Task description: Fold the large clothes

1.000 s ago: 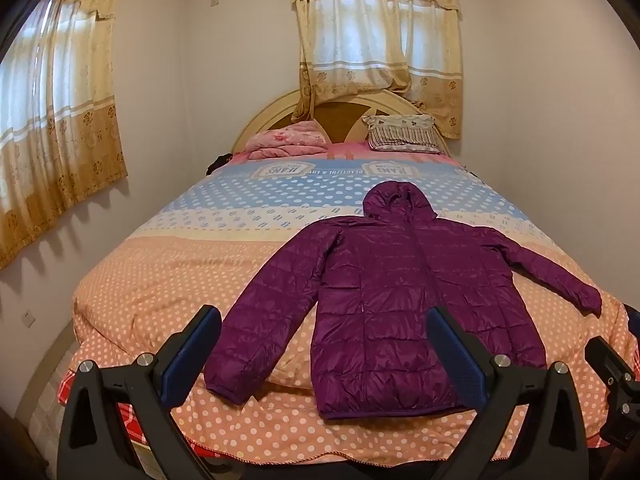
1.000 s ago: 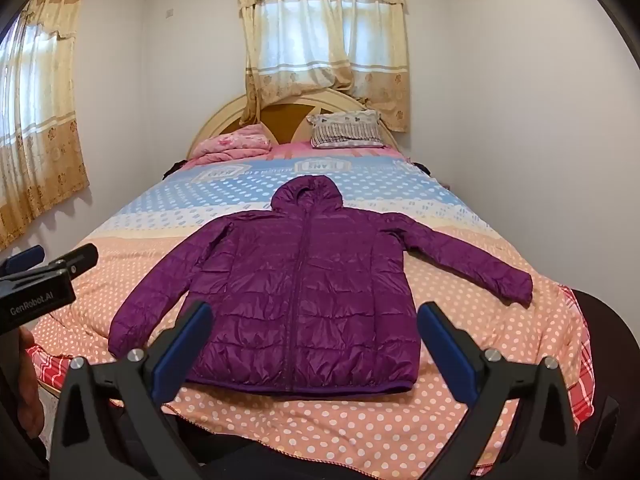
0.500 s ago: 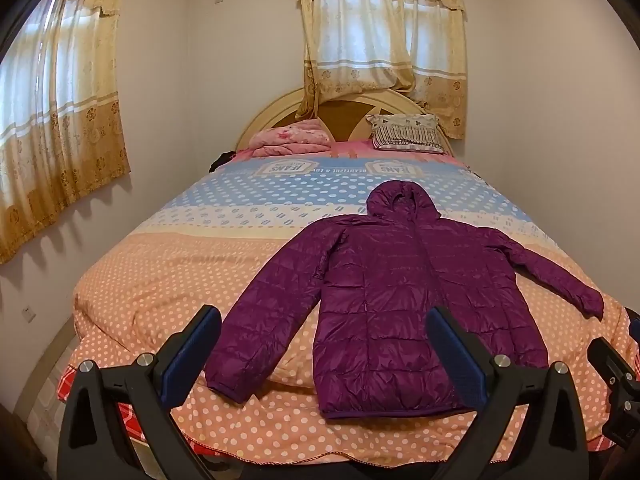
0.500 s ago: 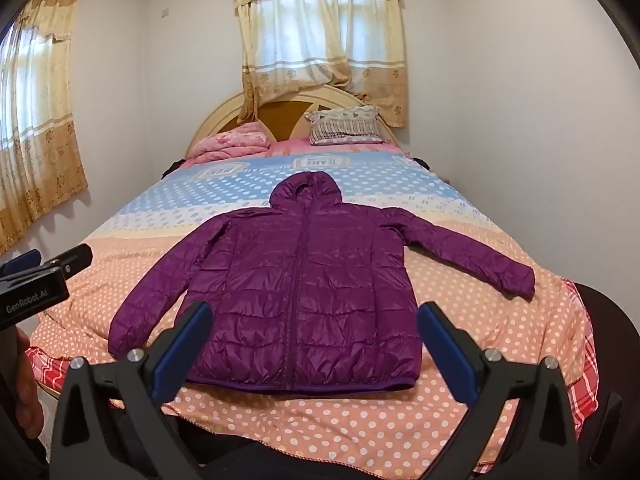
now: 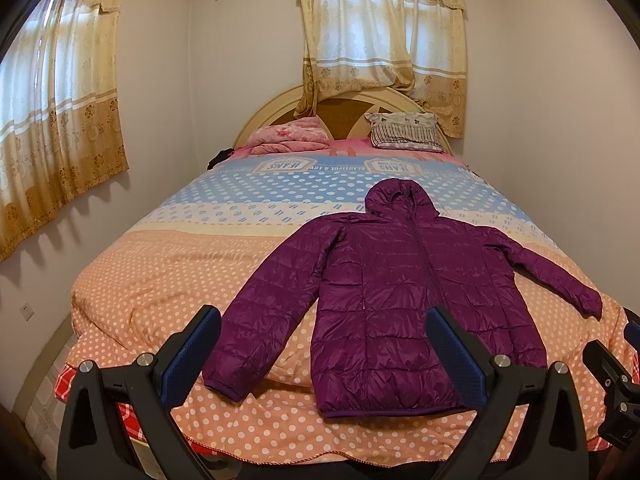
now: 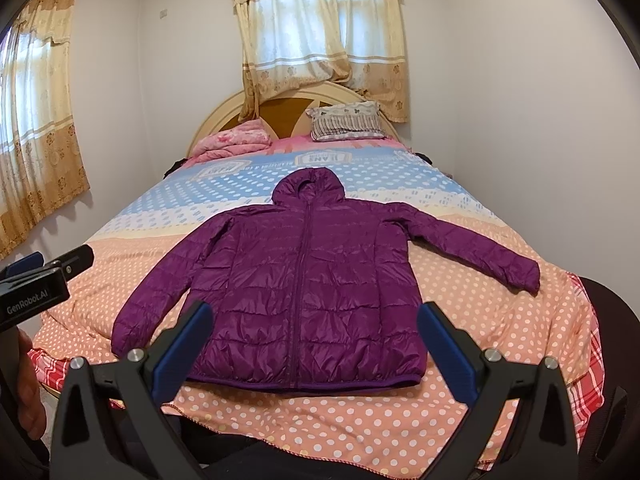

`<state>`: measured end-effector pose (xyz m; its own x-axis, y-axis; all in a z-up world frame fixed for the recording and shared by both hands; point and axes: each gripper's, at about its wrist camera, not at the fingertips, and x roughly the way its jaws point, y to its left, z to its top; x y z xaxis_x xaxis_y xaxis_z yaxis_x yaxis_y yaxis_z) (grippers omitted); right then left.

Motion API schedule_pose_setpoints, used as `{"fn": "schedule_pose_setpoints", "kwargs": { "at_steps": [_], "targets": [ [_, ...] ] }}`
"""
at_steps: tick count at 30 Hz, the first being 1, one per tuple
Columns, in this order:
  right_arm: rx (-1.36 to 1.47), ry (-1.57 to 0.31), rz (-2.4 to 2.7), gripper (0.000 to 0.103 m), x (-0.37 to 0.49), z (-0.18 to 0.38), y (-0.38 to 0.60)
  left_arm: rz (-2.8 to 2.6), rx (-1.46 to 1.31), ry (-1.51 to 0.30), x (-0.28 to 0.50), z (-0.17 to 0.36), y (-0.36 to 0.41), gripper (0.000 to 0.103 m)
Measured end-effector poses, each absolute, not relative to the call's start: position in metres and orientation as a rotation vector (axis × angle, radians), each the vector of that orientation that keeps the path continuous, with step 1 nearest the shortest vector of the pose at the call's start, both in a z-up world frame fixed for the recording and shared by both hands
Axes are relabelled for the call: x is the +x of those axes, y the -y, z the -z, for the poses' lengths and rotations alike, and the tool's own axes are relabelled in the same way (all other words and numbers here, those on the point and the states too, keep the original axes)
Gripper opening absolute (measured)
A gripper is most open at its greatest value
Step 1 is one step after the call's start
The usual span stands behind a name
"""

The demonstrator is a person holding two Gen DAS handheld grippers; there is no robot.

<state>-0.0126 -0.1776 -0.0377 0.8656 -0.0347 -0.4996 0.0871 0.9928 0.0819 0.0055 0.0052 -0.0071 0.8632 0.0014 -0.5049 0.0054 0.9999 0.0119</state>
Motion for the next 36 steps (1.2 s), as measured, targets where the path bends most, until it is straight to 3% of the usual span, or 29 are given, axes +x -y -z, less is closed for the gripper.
{"fn": "schedule_pose_setpoints", "kwargs": {
  "at_steps": [36],
  "targets": [
    [0.11,-0.526,0.063,0.103,-0.012,0.0434,0.1814,0.001,0.007,-0.528,0.0087,0.0072,-0.0098,0.102]
  ]
}}
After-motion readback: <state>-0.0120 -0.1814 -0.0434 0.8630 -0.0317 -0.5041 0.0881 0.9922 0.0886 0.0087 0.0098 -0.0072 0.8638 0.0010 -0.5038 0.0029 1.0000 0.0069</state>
